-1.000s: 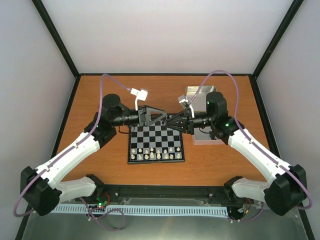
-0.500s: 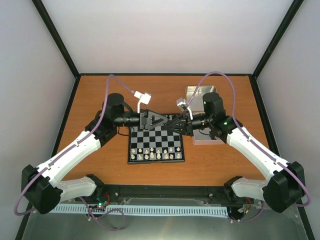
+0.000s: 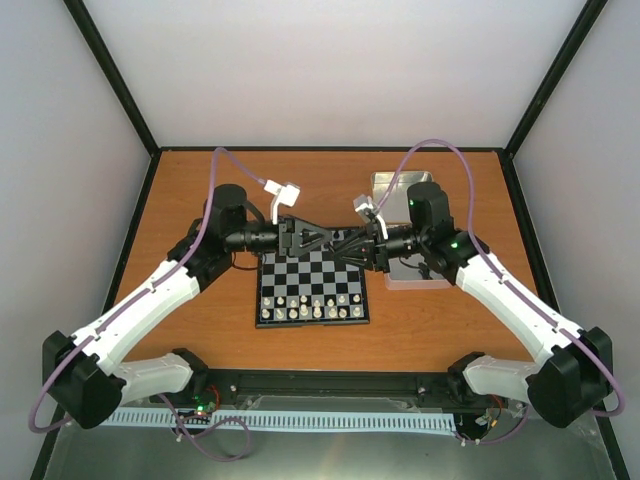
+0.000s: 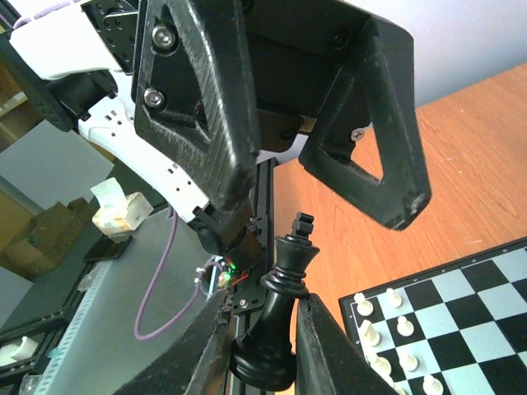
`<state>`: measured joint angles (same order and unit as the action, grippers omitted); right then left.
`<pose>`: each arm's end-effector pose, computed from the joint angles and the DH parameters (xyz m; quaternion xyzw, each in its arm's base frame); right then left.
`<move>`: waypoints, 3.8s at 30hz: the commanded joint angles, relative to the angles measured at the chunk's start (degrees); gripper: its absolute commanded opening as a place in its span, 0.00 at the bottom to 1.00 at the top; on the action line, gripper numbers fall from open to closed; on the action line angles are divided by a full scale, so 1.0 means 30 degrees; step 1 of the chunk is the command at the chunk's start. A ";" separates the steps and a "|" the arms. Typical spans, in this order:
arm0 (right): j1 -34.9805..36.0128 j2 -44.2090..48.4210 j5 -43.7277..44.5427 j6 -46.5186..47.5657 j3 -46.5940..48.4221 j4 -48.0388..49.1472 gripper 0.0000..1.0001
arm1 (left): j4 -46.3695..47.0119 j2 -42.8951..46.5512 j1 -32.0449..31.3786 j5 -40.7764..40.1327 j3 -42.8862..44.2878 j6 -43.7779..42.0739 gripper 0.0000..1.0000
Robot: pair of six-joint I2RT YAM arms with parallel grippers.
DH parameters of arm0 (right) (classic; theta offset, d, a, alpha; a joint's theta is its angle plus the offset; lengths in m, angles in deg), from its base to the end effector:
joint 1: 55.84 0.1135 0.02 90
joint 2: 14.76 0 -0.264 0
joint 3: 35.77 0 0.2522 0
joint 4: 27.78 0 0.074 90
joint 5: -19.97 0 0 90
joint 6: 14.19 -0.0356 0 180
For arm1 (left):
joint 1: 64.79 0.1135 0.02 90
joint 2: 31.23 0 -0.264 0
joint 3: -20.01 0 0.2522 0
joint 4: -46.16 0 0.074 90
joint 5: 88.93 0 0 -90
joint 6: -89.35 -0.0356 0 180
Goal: Set up the chess pieces on the board
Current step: Place the chess piece on the chessboard.
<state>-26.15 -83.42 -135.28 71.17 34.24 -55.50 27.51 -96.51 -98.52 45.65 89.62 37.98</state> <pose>0.2061 0.1547 0.3259 -0.4327 0.6370 0.5688 0.2890 0.2002 -0.1637 0.3478 0.2012 0.7400 -0.5769 0.2813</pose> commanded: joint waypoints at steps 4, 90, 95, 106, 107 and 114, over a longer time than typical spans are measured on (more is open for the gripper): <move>0.0203 -0.0081 0.0266 0.0756 0.1121 -0.0351 0.13 | -0.1191 -0.0593 0.0113 0.2939 0.1444 -0.1772 0.39; -0.1548 0.3022 1.8005 -0.7065 -0.5346 -0.1515 0.83 | -0.0685 -1.5017 -0.1382 -1.8767 0.4811 -0.8781 0.05; -0.1563 0.3035 1.8044 -0.7021 -0.5302 -0.1544 0.83 | -0.0730 -1.5119 -0.1382 -1.9037 0.4793 -0.8927 0.05; -0.1603 0.3023 1.8270 -0.7335 -0.5074 -0.1739 0.82 | -0.1196 -1.4591 -0.1382 -1.8873 0.5099 -0.8996 0.25; -0.1628 0.3039 1.8328 -0.7454 -0.5014 -0.1810 0.82 | -0.1431 -1.4429 -0.1382 -1.8843 0.5337 -0.9034 0.28; -0.1738 0.3469 1.9715 -0.8076 -0.4531 -0.2281 0.81 | -0.2773 -1.2674 -0.1382 -1.8408 0.6157 -0.8962 0.42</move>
<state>-30.79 -74.18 -80.66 48.89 18.97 -61.51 21.53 -139.43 -102.20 -10.06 104.55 11.05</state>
